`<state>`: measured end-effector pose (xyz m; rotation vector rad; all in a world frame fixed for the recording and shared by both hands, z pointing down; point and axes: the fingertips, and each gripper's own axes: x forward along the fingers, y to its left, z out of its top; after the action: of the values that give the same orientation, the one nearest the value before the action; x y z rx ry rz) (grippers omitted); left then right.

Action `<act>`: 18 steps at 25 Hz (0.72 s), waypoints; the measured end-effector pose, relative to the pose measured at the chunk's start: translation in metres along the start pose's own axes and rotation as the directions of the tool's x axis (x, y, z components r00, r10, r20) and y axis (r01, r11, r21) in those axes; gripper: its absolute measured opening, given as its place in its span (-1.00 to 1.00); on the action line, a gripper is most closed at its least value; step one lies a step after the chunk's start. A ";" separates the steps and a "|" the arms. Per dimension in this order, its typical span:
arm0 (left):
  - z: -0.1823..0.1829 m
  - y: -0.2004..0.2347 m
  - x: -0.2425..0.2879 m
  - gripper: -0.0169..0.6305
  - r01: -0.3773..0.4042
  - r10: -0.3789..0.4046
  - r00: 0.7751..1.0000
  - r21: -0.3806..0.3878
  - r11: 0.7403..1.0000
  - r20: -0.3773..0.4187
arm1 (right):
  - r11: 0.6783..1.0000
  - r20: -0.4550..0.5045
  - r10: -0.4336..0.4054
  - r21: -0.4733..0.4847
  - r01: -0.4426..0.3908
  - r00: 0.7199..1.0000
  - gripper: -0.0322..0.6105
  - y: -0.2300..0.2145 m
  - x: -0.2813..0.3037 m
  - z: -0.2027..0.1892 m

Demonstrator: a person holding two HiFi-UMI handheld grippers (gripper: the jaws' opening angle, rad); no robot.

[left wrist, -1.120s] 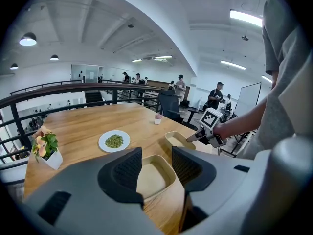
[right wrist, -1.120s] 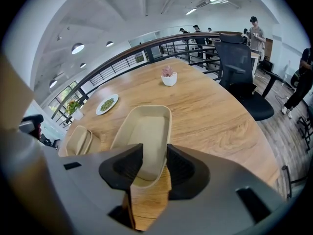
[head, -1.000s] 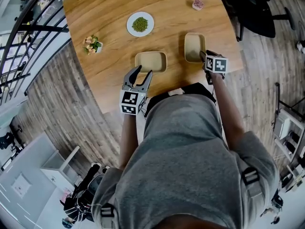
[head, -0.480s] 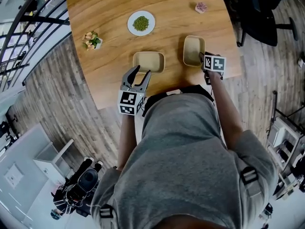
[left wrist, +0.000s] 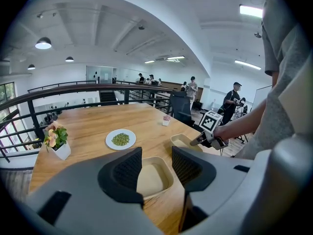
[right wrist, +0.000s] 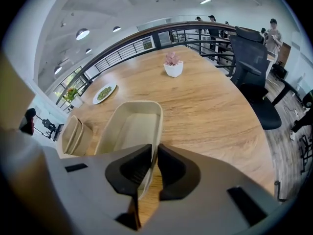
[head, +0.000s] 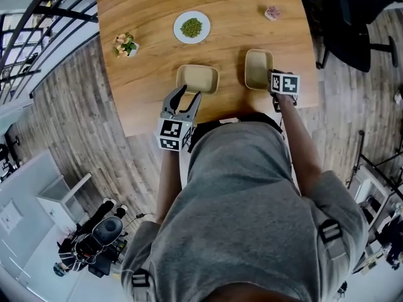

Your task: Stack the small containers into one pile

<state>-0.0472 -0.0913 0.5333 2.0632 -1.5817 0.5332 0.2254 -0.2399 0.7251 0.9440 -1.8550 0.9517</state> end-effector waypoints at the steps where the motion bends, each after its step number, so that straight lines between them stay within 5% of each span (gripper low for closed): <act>1: 0.000 -0.001 0.000 -0.32 -0.003 0.003 1.000 -0.005 1.000 0.001 | 1.000 -0.001 0.002 -0.005 -0.002 1.000 -0.77 0.000 0.000 0.001; 18: -0.010 -0.008 -0.016 -0.32 -0.067 0.068 0.998 -0.064 0.996 0.009 | 0.989 -0.056 0.070 -0.125 -0.076 0.996 -0.84 0.007 -0.003 0.013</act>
<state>-0.0441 -0.0708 0.5311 1.9752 -1.6582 0.4901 0.2163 -0.2478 0.7160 0.7727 -1.8939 0.8820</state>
